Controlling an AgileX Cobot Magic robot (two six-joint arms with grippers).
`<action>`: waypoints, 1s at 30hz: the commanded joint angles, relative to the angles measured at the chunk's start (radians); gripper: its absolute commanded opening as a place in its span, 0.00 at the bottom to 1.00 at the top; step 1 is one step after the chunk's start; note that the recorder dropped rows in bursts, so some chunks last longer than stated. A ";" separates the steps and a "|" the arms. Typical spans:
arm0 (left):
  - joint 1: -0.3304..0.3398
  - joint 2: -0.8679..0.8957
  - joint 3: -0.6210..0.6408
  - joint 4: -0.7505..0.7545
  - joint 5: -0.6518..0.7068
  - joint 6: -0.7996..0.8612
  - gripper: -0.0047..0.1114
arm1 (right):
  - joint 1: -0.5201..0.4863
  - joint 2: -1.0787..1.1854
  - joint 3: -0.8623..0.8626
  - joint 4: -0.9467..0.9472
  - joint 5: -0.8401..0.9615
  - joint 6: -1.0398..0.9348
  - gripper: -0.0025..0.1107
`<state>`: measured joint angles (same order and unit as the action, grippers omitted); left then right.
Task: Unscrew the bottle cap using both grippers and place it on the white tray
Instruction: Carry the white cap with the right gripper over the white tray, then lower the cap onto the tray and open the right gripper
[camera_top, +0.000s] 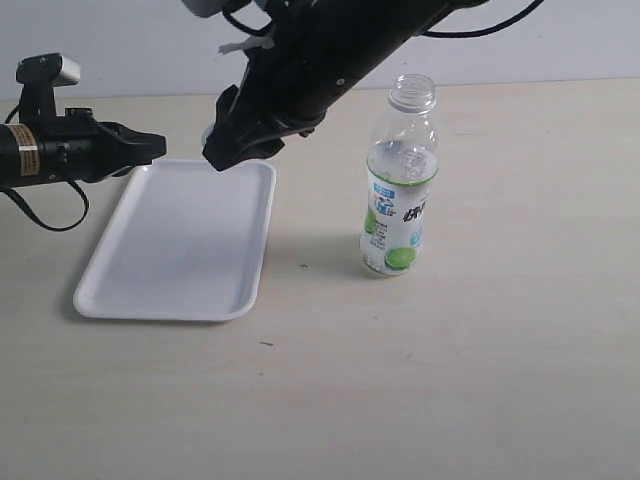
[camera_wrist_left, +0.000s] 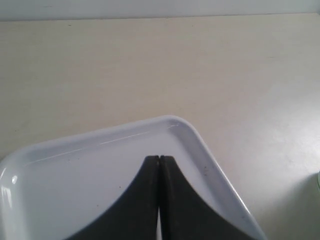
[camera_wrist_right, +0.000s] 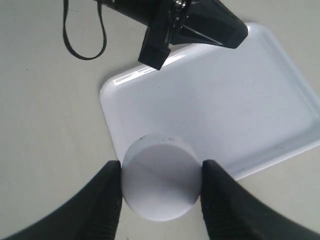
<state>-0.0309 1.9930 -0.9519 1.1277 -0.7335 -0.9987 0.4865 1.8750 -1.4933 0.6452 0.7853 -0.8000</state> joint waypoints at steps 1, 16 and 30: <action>0.002 -0.012 0.008 -0.009 0.002 0.005 0.04 | 0.060 0.071 -0.021 -0.103 -0.068 0.047 0.02; 0.006 -0.012 0.008 -0.032 -0.097 -0.027 0.04 | 0.119 0.270 -0.193 -0.391 -0.066 0.360 0.02; 0.221 -0.012 0.100 -0.029 -0.488 -0.044 0.04 | 0.119 0.376 -0.221 -0.372 -0.026 0.436 0.02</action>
<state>0.1726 1.9921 -0.8676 1.1014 -1.1889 -1.0496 0.6045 2.2261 -1.6993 0.2664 0.7554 -0.3713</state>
